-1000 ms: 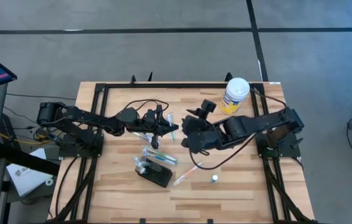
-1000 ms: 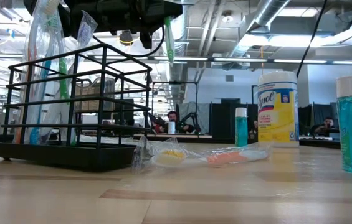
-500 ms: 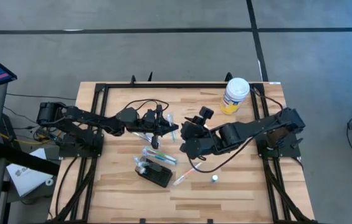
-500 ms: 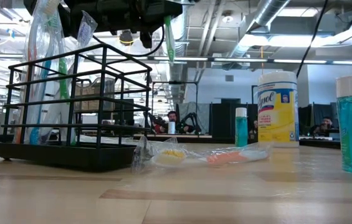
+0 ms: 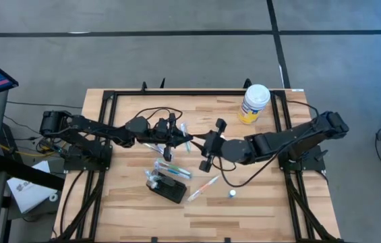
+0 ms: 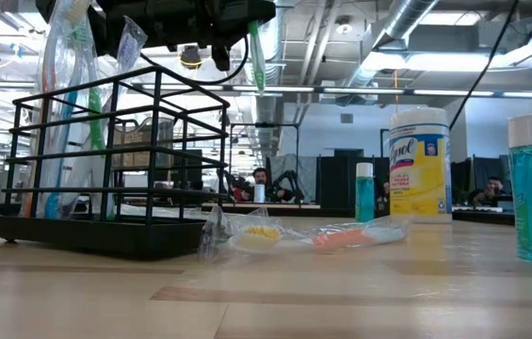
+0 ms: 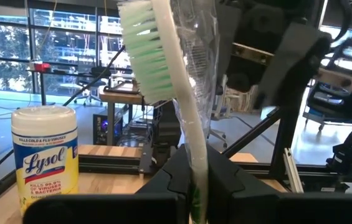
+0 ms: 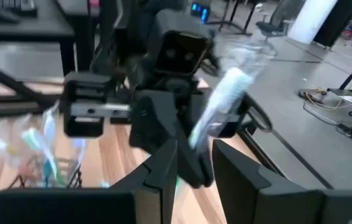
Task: Pick & Place toothbrushing station
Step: Put the green toothbrush into the mesh organizer
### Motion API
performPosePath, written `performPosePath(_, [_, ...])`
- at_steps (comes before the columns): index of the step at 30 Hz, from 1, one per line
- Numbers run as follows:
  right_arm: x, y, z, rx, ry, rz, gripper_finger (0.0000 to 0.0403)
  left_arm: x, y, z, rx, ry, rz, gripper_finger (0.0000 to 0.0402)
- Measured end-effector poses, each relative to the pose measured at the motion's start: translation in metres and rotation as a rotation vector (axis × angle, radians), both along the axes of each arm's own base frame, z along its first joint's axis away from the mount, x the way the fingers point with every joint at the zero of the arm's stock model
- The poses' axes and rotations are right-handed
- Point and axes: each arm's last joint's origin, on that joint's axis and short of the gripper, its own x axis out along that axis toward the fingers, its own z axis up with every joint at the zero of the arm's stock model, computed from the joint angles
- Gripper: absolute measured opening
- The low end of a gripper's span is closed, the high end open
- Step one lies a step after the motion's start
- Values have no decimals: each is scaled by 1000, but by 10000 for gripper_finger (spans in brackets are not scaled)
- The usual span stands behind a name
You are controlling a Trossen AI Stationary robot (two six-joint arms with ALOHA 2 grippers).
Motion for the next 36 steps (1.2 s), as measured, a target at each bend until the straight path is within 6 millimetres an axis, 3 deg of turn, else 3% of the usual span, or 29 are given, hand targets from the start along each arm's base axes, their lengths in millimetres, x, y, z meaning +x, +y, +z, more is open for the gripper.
performPosePath(8, [7, -10, -9, 17, -14, -18, 92, 0, 0, 0, 25, -4, 3, 10])
performPosePath(29, [14, -29, -7, 106, -35, 61, 93, 0, 0, 0, 52, -6, 7, 10])
performPosePath(36, [32, -31, -19, 104, -64, 96, 93, 0, 0, 1, 53, -12, 17, 10])
